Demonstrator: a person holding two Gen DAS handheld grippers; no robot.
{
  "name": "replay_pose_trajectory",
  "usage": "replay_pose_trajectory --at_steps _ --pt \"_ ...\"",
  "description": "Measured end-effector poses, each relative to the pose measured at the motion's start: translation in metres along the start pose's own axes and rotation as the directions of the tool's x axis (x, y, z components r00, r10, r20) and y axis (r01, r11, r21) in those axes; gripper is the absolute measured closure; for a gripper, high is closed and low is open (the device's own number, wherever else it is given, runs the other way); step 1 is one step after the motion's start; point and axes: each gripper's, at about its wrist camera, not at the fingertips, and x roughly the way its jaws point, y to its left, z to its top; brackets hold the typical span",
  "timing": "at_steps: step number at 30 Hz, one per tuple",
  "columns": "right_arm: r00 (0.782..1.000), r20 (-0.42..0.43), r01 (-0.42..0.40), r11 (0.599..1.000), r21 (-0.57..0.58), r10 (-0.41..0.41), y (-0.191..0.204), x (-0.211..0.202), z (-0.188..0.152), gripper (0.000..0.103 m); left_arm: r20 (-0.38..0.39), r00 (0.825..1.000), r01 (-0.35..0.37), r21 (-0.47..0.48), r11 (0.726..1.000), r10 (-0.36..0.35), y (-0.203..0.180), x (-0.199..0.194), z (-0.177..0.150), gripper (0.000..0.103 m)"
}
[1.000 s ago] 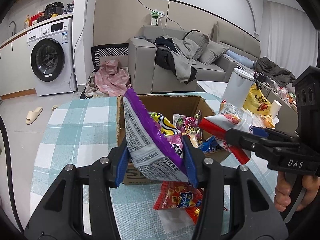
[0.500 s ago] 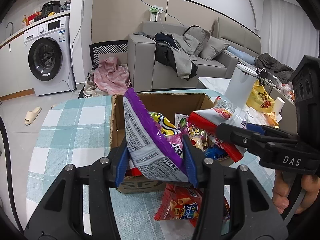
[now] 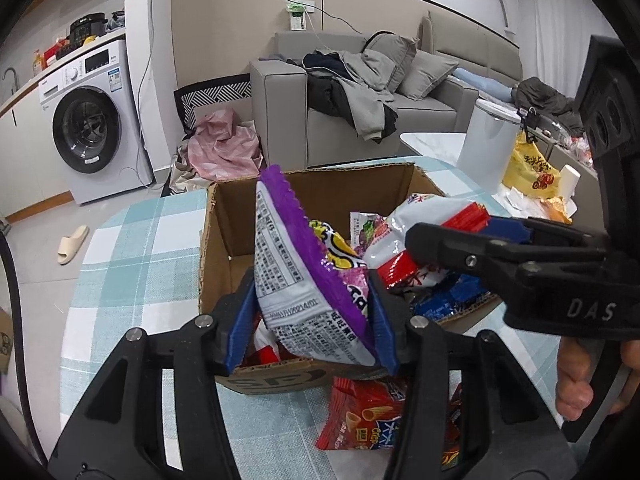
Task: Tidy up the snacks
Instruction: 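Carry both bags over the box and open both grippers to drop them, then withdraw both grippers and lower them toward the red snack packs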
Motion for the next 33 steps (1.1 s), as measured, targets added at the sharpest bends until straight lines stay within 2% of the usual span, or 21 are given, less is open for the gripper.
replay_pose_trajectory --at_steps 1,3,5,7,9,11,13,20,25,33 --pt "1.000 0.010 -0.004 1.000 -0.005 0.004 0.000 -0.003 0.000 0.029 0.001 1.000 -0.009 0.011 1.000 0.009 -0.002 -0.002 0.000 0.047" --pt "1.000 0.031 -0.003 1.000 -0.015 0.004 0.000 -0.009 -0.001 0.022 0.015 1.000 -0.027 0.022 0.999 0.026 -0.004 -0.008 -0.001 0.026" --pt "0.999 0.048 -0.001 1.000 -0.022 0.002 0.000 -0.016 -0.002 0.019 0.039 0.999 -0.037 0.036 0.999 0.036 -0.007 -0.016 -0.003 0.019" --pt "0.998 0.059 0.004 1.000 -0.023 -0.003 -0.001 -0.023 -0.003 0.014 0.039 0.999 -0.038 0.047 0.998 0.036 -0.012 -0.023 -0.004 0.017" --pt "0.998 0.066 0.006 1.000 -0.017 -0.005 -0.004 -0.030 -0.004 0.006 0.042 0.998 -0.047 0.051 0.998 0.045 -0.015 -0.029 -0.005 0.007" --pt "0.998 0.060 -0.002 1.000 -0.009 0.003 -0.007 -0.035 -0.007 0.004 0.062 0.997 -0.057 0.053 0.997 0.054 -0.017 -0.036 -0.007 0.000" --pt "0.998 0.059 -0.010 1.000 -0.005 0.011 -0.007 -0.040 -0.009 0.001 0.069 0.996 -0.052 0.053 0.997 0.048 -0.019 -0.043 -0.010 0.000" --pt "0.998 0.066 -0.007 1.000 -0.011 0.008 -0.011 -0.059 -0.022 0.000 0.062 0.998 -0.029 -0.001 1.000 0.029 -0.014 -0.060 -0.024 0.000" --pt "0.998 0.069 -0.003 1.000 0.003 0.003 -0.013 -0.068 -0.030 0.000 0.062 0.997 -0.040 -0.029 0.999 0.041 -0.009 -0.074 -0.033 0.000" --pt "1.000 0.026 -0.008 1.000 -0.007 0.008 -0.007 -0.077 -0.050 0.000 0.057 0.997 -0.044 -0.056 0.997 0.048 -0.006 -0.096 -0.047 0.000"
